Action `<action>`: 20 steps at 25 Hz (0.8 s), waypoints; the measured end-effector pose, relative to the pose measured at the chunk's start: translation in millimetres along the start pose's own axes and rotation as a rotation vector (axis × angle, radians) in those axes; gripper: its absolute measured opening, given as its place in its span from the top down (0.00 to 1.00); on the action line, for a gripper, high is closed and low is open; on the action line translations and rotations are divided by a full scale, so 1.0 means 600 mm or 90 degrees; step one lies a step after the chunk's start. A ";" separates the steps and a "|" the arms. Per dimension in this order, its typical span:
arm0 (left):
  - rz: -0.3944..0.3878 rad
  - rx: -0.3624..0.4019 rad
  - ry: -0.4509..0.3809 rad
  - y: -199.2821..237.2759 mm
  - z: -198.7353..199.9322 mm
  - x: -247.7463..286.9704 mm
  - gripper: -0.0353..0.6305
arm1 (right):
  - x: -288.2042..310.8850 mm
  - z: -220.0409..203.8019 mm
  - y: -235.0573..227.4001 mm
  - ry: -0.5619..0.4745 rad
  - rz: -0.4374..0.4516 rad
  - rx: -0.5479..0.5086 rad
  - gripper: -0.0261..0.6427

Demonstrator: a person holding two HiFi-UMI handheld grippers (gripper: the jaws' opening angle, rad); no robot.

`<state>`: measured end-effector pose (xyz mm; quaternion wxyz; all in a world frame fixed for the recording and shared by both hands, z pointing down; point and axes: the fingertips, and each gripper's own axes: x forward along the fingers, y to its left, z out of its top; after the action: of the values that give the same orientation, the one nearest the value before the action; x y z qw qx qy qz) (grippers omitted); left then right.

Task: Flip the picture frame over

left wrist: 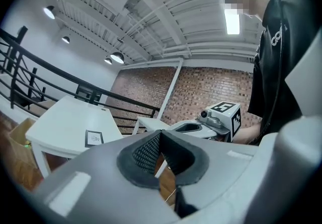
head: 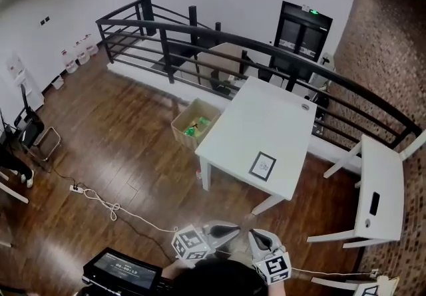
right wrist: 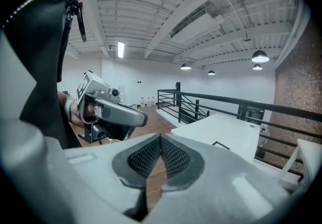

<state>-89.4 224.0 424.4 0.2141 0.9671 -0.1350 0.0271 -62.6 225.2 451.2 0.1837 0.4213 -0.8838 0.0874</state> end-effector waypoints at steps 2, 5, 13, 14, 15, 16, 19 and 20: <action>-0.004 0.009 0.002 -0.023 0.002 0.010 0.93 | -0.029 0.000 0.001 -0.005 -0.006 -0.004 0.97; -0.014 0.010 -0.001 -0.060 0.003 0.030 0.93 | -0.078 -0.018 -0.001 -0.008 -0.018 0.003 0.97; -0.018 -0.014 -0.026 -0.180 -0.027 0.087 0.93 | -0.226 -0.093 -0.024 -0.001 -0.052 0.027 0.97; -0.018 -0.011 -0.024 -0.194 -0.030 0.089 0.93 | -0.240 -0.100 -0.024 -0.005 -0.055 0.039 0.97; -0.018 -0.006 -0.024 -0.207 -0.032 0.091 0.93 | -0.251 -0.105 -0.020 -0.007 -0.055 0.048 0.97; -0.019 -0.002 -0.025 -0.221 -0.033 0.091 0.93 | -0.262 -0.109 -0.014 -0.007 -0.052 0.052 0.97; -0.019 0.008 -0.028 -0.259 -0.042 0.096 0.93 | -0.285 -0.118 0.007 0.010 -0.038 0.037 0.97; -0.016 0.007 -0.028 -0.271 -0.050 0.096 0.93 | -0.292 -0.120 0.016 0.017 -0.033 0.027 0.97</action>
<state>10.5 364.1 391.6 0.2057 0.9703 -0.1274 0.0037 49.5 378.3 447.2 0.1889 0.4467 -0.8679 0.1071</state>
